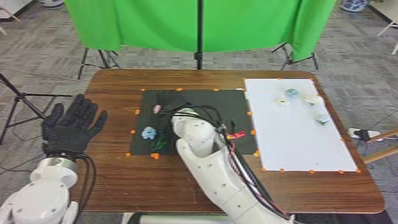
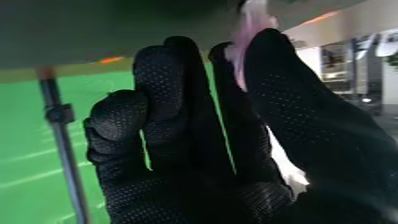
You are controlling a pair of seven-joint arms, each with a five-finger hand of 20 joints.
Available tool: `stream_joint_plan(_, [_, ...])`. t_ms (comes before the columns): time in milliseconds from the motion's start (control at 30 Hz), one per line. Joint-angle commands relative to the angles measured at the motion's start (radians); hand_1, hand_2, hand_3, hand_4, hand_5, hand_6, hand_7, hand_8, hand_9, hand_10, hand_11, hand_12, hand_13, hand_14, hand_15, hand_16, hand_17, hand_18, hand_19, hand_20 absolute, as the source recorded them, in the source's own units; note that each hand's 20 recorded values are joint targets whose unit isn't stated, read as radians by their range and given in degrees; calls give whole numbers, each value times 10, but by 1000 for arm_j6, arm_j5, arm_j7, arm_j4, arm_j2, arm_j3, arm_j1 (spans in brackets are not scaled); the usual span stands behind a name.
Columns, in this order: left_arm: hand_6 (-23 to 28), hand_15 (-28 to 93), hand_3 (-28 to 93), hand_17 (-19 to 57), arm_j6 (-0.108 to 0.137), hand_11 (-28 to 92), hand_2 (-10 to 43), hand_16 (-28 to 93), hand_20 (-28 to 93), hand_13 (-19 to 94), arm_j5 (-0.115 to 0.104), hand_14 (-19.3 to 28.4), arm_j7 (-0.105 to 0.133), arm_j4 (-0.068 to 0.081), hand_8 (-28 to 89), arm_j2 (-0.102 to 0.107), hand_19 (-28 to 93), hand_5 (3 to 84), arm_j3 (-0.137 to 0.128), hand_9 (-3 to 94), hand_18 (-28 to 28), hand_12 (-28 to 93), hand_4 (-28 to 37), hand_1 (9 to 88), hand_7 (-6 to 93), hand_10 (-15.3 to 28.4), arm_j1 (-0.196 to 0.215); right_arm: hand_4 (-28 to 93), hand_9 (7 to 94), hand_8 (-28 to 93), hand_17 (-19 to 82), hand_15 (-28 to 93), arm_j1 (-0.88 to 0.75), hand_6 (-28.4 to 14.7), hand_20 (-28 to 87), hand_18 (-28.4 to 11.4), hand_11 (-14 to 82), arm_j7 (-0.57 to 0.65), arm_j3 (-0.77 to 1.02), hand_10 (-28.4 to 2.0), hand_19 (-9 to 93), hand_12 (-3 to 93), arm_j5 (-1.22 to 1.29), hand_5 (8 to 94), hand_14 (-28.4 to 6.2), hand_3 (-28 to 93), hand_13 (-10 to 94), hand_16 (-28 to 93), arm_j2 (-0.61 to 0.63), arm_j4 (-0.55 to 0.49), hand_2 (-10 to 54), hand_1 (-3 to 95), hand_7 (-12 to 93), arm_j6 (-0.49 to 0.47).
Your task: Arrange flowers
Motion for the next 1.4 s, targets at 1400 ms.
stream_joint_plan(1400, [96,560,756,-55,-110,295,142,-61,225,315,81,180,-106,-33,-95,-125,449,496,-144,424,181,152,-283,260,169,163,174,-273,513,-115,301,524,-320,-83,327,-260,164,606,404,-221,815,156,498,551,-185,836,491,154,648,-615,-95,483,149,-42])
